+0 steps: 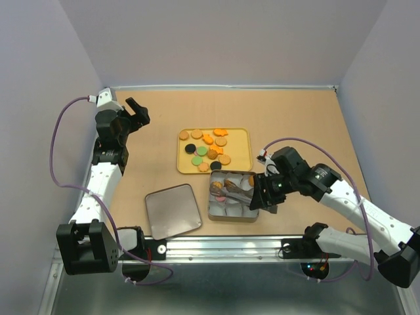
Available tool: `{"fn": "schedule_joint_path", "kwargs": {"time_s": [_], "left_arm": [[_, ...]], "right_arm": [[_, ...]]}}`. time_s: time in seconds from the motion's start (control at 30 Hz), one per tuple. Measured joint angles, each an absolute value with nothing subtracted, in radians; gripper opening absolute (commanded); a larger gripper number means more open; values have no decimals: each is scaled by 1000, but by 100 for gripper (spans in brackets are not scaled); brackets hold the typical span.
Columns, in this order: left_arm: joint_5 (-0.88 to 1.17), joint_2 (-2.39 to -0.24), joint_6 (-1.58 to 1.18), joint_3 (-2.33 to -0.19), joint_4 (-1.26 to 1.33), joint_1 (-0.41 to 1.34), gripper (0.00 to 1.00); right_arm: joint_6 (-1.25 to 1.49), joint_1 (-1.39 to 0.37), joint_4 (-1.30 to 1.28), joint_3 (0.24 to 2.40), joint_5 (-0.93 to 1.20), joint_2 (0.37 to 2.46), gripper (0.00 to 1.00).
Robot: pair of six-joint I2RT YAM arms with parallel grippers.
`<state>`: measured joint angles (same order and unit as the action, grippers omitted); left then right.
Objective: Pack the cookies
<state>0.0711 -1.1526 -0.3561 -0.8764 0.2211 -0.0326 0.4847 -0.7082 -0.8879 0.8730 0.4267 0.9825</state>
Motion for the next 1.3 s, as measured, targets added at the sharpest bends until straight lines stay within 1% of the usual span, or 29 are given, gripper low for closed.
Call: {"fn": "schedule_joint_path", "kwargs": {"time_s": [0.13, 0.33, 0.5, 0.53, 0.63, 0.7, 0.77, 0.93, 1.1, 1.3], "left_arm": [[72, -1153, -356, -876, 221, -33, 93], [72, -1153, -356, -876, 221, -33, 93], [72, -1153, -364, -876, 221, -33, 91], [72, -1153, -368, -877, 221, -33, 91], [72, -1158, -377, -888, 220, -33, 91], [71, -1168, -378, -907, 221, -33, 91], [70, -1182, -378, -940, 221, -33, 91], [59, -1230, -375, -1041, 241, -33, 91], [52, -1278, -373, -1093, 263, -37, 91], [64, -1304, -375, -1082, 270, -55, 91]], "right_arm": [[469, -708, -941, 945, 397, 983, 54], [447, -708, -992, 1157, 370, 1018, 53], [430, -708, -987, 1242, 319, 1102, 48], [429, -708, -985, 1253, 301, 1133, 44], [425, -708, -978, 1278, 236, 1245, 41], [423, -708, -951, 1294, 187, 1355, 41], [422, -708, -933, 1297, 161, 1422, 41], [414, -708, -912, 1343, 101, 1541, 43], [409, -708, -885, 1383, 71, 1560, 44], [407, -708, -875, 1401, 63, 1588, 44]]}}
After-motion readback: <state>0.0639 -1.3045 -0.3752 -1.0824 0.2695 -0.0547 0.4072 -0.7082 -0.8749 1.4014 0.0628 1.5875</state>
